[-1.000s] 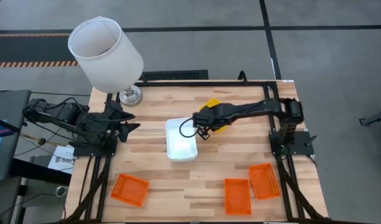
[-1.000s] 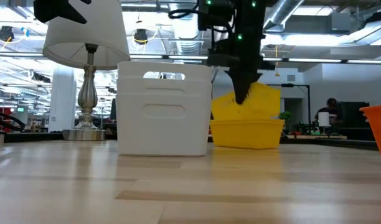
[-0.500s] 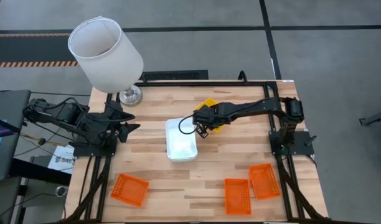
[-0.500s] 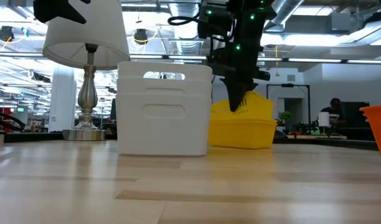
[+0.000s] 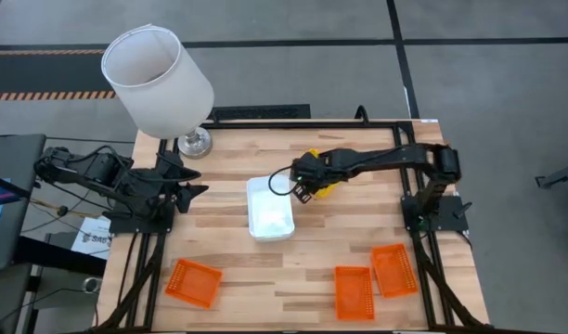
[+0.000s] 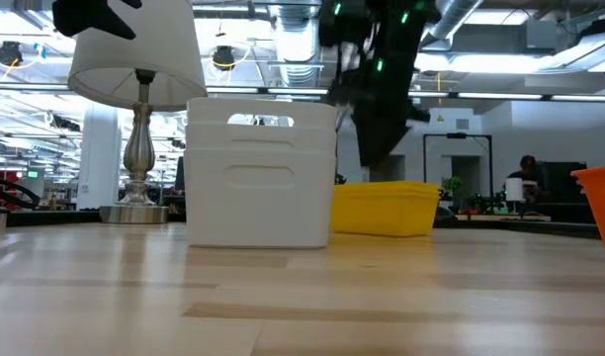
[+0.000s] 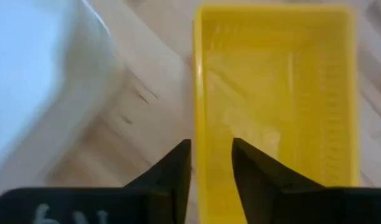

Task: Stack baskets by color
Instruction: Stack the middle orange bin on the right orange bin

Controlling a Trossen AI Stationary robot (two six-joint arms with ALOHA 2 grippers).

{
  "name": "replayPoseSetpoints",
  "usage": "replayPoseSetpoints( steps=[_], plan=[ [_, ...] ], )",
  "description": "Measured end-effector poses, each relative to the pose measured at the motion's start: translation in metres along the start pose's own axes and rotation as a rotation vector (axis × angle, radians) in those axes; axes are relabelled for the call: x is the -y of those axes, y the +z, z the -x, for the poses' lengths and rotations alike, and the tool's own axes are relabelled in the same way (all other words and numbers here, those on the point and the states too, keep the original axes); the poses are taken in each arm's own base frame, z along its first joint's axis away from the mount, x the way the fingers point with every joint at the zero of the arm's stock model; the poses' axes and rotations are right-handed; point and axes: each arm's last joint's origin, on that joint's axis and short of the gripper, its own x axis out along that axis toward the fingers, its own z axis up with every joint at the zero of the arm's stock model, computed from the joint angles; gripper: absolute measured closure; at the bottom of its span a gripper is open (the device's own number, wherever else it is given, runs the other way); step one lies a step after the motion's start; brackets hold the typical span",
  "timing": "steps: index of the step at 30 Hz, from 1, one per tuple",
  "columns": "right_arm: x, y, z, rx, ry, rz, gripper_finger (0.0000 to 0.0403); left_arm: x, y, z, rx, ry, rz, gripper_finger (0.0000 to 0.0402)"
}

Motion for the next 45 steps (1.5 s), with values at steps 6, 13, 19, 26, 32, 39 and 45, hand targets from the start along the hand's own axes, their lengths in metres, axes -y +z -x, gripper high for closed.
replayPoseSetpoints(
  steps=[6,13,19,26,32,39,45],
  plan=[
    [-0.009,-0.028,0.069,-0.027,0.219,-0.172,0.0226,0.000,-0.001,0.000,-0.008,0.002,-0.004,0.0152],
    [-0.043,-0.120,0.124,-0.177,0.225,-0.419,0.0226,-0.001,-0.003,0.000,-0.044,-0.005,-0.015,0.0152],
    [-0.065,-0.195,0.120,-0.274,-0.033,-0.571,0.0217,-0.001,-0.003,0.000,-0.044,-0.005,-0.034,0.0152],
    [-0.082,-0.236,0.110,-0.360,-0.149,-0.614,0.0190,-0.002,-0.003,0.000,-0.040,-0.002,-0.065,0.0152],
    [-0.092,-0.255,0.099,-0.415,-0.210,-0.587,0.0183,-0.002,-0.002,0.000,-0.039,-0.002,-0.075,0.0152],
    [-0.106,-0.259,0.091,-0.438,-0.139,-0.597,0.0206,-0.002,-0.002,0.000,-0.039,-0.002,-0.075,0.0152],
    [-0.112,-0.268,0.078,-0.452,-0.151,-0.576,0.0228,-0.003,-0.003,0.000,-0.048,0.007,-0.092,0.0152]
  ],
)
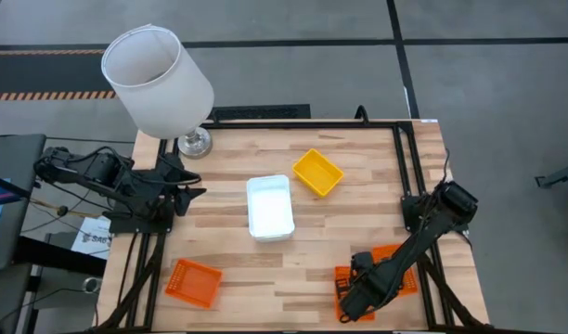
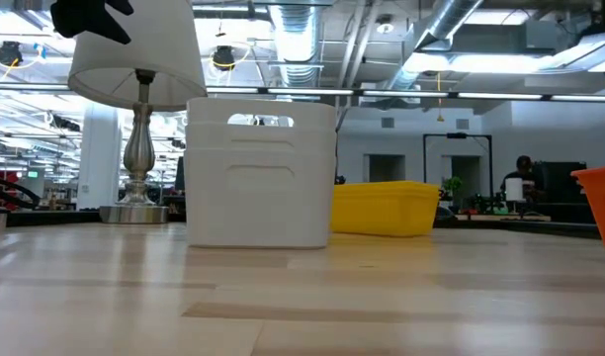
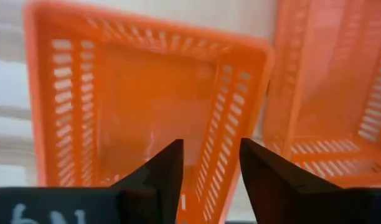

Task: Stack baskets by color
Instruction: Stack the middle orange bin on the right orange bin

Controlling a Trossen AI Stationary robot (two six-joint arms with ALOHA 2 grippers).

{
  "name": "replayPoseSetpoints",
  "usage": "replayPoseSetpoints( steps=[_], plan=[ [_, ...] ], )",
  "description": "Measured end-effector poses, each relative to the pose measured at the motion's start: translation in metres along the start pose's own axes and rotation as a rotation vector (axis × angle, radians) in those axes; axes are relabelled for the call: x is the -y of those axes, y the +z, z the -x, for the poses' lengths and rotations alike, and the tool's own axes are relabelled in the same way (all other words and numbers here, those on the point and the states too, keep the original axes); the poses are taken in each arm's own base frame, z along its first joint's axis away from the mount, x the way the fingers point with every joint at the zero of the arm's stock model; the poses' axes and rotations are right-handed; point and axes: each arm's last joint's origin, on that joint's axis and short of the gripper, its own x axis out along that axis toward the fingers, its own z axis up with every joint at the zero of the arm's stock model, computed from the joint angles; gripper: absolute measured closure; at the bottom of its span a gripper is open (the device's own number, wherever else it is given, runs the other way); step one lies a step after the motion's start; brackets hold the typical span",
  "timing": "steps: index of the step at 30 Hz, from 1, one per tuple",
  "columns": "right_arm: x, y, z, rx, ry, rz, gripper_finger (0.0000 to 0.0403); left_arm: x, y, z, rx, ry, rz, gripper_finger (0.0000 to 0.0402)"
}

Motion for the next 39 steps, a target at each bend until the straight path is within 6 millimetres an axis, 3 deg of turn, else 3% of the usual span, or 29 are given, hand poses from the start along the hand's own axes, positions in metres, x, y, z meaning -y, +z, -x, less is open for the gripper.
replayPoseSetpoints(
  steps=[9,13,17,24,31,39],
  plan=[
    [0.000,-0.002,-0.025,-0.044,0.025,0.012,0.0242,-0.001,0.000,0.000,-0.002,0.006,-0.005,0.0152],
    [-0.002,-0.003,-0.024,-0.054,0.041,0.020,0.0272,-0.001,0.000,0.000,0.001,0.008,-0.005,0.0152],
    [-0.005,-0.010,-0.009,-0.091,0.097,0.038,0.0279,-0.001,0.000,0.000,0.001,0.008,-0.005,0.0152],
    [-0.005,-0.019,0.011,-0.126,0.090,0.064,0.0240,0.000,0.000,0.000,0.002,0.008,-0.004,0.0152],
    [0.007,-0.022,0.000,-0.101,-0.024,0.062,0.0198,0.000,0.000,0.000,0.003,0.009,-0.004,0.0152],
    [0.008,-0.020,-0.013,-0.110,-0.026,0.054,0.0207,-0.001,0.001,0.000,0.023,0.029,0.009,0.0152]
  ],
)
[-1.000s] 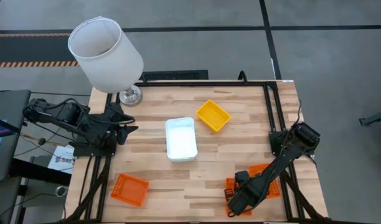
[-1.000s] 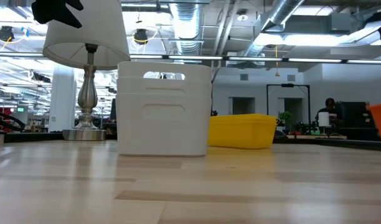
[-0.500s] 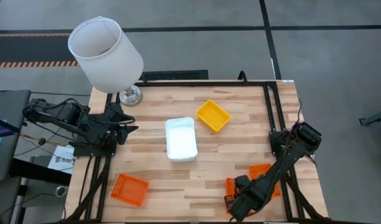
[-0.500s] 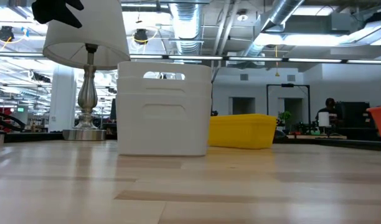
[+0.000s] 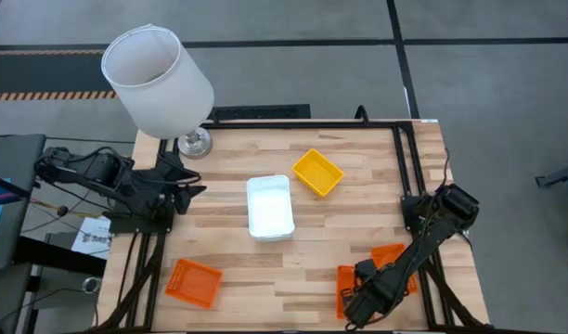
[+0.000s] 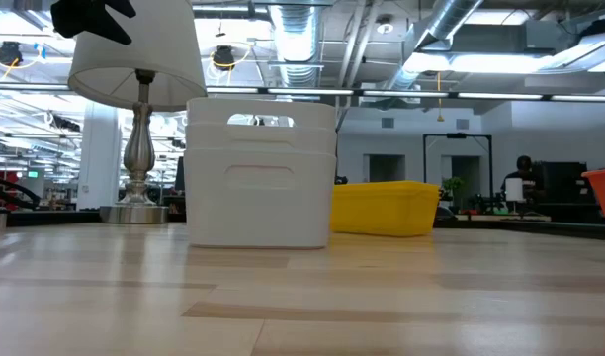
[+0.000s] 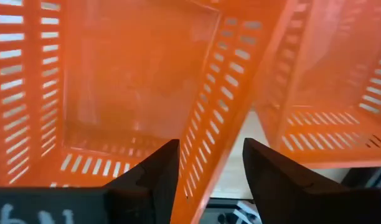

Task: Stack baskets by color
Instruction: Stack the middle orange bin on the right orange bin

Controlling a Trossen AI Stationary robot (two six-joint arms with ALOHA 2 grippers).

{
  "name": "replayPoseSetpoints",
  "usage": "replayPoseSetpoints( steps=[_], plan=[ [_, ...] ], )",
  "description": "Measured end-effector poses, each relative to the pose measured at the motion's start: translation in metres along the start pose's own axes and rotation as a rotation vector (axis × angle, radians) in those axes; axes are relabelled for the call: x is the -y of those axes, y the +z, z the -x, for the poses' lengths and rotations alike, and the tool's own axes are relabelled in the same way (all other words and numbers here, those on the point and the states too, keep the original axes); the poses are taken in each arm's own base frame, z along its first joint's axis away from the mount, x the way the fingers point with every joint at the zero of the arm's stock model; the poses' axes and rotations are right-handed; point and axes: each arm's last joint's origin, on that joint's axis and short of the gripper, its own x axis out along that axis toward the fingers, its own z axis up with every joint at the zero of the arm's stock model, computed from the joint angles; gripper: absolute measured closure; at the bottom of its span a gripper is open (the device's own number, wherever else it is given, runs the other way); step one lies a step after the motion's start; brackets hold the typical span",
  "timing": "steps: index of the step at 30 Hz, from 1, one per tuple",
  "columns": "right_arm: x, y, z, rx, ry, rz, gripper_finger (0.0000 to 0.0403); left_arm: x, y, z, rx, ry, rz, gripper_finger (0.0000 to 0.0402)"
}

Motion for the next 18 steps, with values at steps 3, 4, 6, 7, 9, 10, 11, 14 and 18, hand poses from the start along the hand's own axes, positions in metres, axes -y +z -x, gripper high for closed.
replayPoseSetpoints(
  steps=[3,4,6,7,9,10,11,14,18],
  plan=[
    [-0.001,0.000,-0.005,-0.013,0.018,0.003,0.0214,0.000,0.000,0.000,0.002,0.002,0.000,0.0152],
    [-0.001,0.000,-0.005,-0.014,0.020,0.004,0.0216,0.000,0.000,0.000,0.005,0.005,0.000,0.0152],
    [0.000,0.001,-0.006,-0.010,0.015,0.003,0.0222,0.000,0.000,0.000,0.011,0.012,0.003,0.0152],
    [0.000,0.002,-0.007,-0.007,0.010,0.000,0.0227,0.000,0.000,0.000,0.014,0.014,0.009,0.0152],
    [0.000,0.004,-0.007,0.001,0.000,-0.008,0.0248,-0.001,0.001,0.000,0.018,0.018,0.016,0.0152],
    [0.000,0.005,-0.007,0.003,-0.004,-0.011,0.0264,-0.001,0.001,0.000,0.019,0.019,0.016,0.0152],
    [0.000,0.006,-0.007,0.005,-0.005,-0.008,0.0282,-0.001,0.001,0.000,0.019,0.021,0.018,0.0152],
    [-0.002,0.009,-0.006,0.013,0.003,0.004,0.0348,-0.002,0.001,-0.001,0.021,0.029,0.024,0.0152],
    [-0.004,0.012,-0.005,0.040,0.027,0.036,0.0387,-0.003,0.002,-0.001,0.024,0.039,0.032,0.0152]
  ],
)
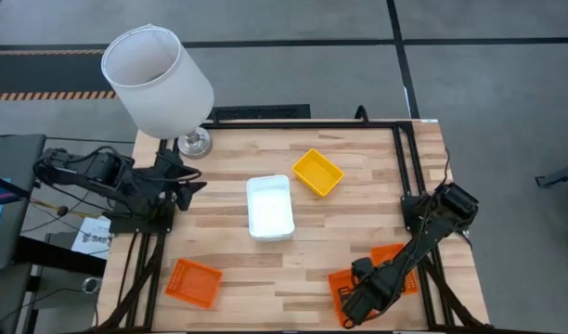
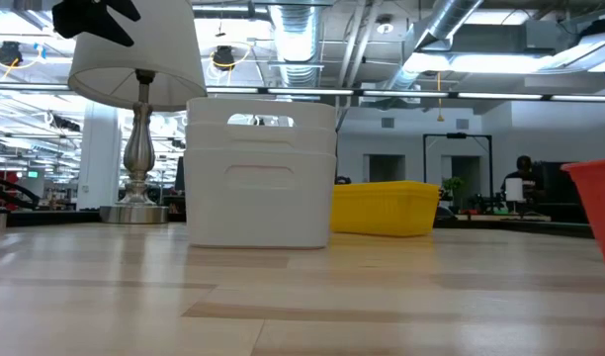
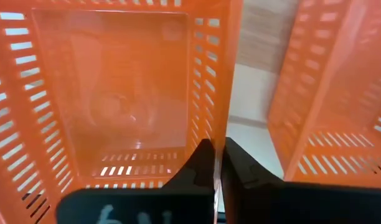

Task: Stack baskets by color
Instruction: Stack the middle orange bin on the right orange bin

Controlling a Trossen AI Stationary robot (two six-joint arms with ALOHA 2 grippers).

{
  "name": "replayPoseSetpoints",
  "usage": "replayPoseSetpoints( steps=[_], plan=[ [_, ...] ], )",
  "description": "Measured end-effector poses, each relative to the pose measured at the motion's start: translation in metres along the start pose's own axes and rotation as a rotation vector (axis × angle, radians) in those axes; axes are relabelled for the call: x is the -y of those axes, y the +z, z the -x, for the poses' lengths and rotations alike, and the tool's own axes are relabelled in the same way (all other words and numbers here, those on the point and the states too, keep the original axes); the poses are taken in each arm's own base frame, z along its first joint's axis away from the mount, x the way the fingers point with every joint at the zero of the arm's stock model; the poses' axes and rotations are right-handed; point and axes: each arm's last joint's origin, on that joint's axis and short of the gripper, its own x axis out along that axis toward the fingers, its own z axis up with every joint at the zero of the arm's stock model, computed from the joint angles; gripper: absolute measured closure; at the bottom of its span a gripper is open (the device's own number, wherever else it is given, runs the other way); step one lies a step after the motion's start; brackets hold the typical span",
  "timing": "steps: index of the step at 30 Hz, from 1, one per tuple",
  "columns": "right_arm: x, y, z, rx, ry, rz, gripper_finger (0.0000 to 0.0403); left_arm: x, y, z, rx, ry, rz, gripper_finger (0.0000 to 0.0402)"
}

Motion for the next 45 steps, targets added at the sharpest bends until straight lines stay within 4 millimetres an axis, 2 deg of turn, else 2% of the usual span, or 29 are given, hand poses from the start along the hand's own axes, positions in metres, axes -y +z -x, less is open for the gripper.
replayPoseSetpoints(
  steps=[4,8,11,17,23,28,32,39,45],
  plan=[
    [-0.002,0.003,0.005,0.028,0.043,0.023,0.0384,-0.001,0.001,-0.001,0.006,0.016,-0.009,0.0152],
    [0.005,0.007,0.033,0.107,0.151,0.034,0.0392,-0.003,0.002,-0.002,0.011,0.034,-0.002,0.0152],
    [0.023,0.014,0.055,0.121,0.137,0.026,0.0389,-0.004,0.003,-0.003,0.015,0.047,-0.005,0.0152],
    [0.073,0.028,0.099,0.126,0.044,-0.013,0.0396,-0.007,0.006,-0.004,0.039,0.085,0.015,0.0152],
    [0.108,0.037,0.120,0.080,-0.084,-0.014,0.0396,-0.009,0.007,-0.005,0.043,0.103,0.029,0.0152],
    [0.115,0.032,0.118,0.057,-0.105,-0.002,0.0394,-0.010,0.008,-0.005,0.043,0.112,0.031,0.0152],
    [0.112,0.028,0.101,0.054,-0.165,-0.007,0.0393,-0.011,0.009,-0.006,0.046,0.123,0.038,0.0152],
    [0.105,0.021,0.074,0.026,-0.123,0.025,0.0392,-0.012,0.009,-0.006,0.047,0.129,0.042,0.0152],
    [0.099,0.026,0.072,0.078,-0.062,0.021,0.0390,-0.012,0.009,-0.006,0.040,0.120,0.042,0.0152]
  ],
)
